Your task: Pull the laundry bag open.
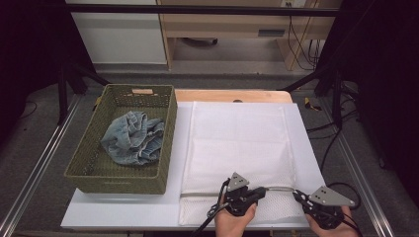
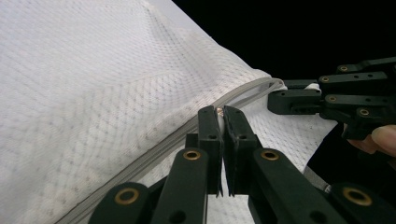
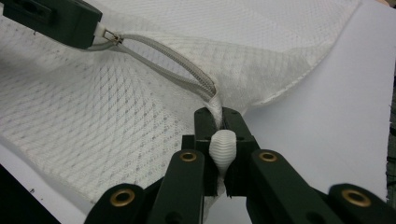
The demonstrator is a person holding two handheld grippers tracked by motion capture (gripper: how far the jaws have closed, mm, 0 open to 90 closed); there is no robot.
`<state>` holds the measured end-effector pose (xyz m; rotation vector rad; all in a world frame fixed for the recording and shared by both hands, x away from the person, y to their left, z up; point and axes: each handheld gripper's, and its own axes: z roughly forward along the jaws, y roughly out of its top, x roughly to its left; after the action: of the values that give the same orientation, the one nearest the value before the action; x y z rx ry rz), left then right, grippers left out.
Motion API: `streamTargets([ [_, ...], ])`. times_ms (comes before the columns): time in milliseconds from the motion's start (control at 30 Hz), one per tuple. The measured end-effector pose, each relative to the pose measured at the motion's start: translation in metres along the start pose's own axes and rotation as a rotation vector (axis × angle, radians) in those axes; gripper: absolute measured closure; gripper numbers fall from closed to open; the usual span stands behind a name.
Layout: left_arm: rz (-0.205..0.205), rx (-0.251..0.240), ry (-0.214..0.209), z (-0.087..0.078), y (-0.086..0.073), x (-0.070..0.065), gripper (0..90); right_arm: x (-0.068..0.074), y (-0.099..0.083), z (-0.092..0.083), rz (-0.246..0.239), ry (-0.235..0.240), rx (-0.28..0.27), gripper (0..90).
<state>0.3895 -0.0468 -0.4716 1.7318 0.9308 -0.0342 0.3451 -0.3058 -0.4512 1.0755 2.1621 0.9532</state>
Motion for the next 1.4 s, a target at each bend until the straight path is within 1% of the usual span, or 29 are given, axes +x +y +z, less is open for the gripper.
streamTargets([
  [100,-0.008,-0.001,0.000,-0.003,0.000,0.001,86.9,0.000,0.000,0.000,0.007,-0.002,-0.002,86.5],
  [333,0.002,-0.002,0.011,-0.007,0.001,0.001,86.9,0.001,0.001,0.000,0.004,0.000,-0.011,86.5],
  [467,0.003,-0.004,-0.002,-0.008,0.001,0.003,86.8,0.000,0.002,0.002,0.002,-0.006,-0.013,86.5],
  [633,0.002,-0.014,-0.002,-0.013,0.002,0.006,86.9,0.000,0.003,0.001,0.014,-0.023,-0.019,86.5],
  [700,0.004,-0.019,0.002,-0.016,0.003,0.007,86.9,0.000,0.002,0.002,0.011,-0.029,-0.017,86.5],
  [867,-0.004,-0.017,-0.003,-0.018,0.001,0.011,86.9,0.000,0.002,0.001,0.007,-0.027,-0.016,86.5],
  [933,-0.003,-0.015,-0.013,-0.018,0.001,0.013,86.8,0.000,0.002,0.001,0.009,-0.026,-0.016,86.5],
  [1033,0.002,-0.013,-0.006,-0.020,0.002,0.015,86.9,0.001,0.003,0.003,0.002,-0.029,-0.012,86.5],
  [1133,0.002,-0.016,-0.010,-0.022,0.004,0.018,86.8,0.000,0.003,0.002,0.005,-0.031,-0.016,86.5],
  [1333,0.012,-0.010,0.006,-0.026,0.003,0.019,86.9,0.000,0.002,0.002,0.007,-0.030,-0.013,86.5],
  [1400,0.006,-0.013,0.004,-0.027,0.003,0.019,86.9,0.000,0.003,0.002,0.005,-0.026,-0.014,86.5],
])
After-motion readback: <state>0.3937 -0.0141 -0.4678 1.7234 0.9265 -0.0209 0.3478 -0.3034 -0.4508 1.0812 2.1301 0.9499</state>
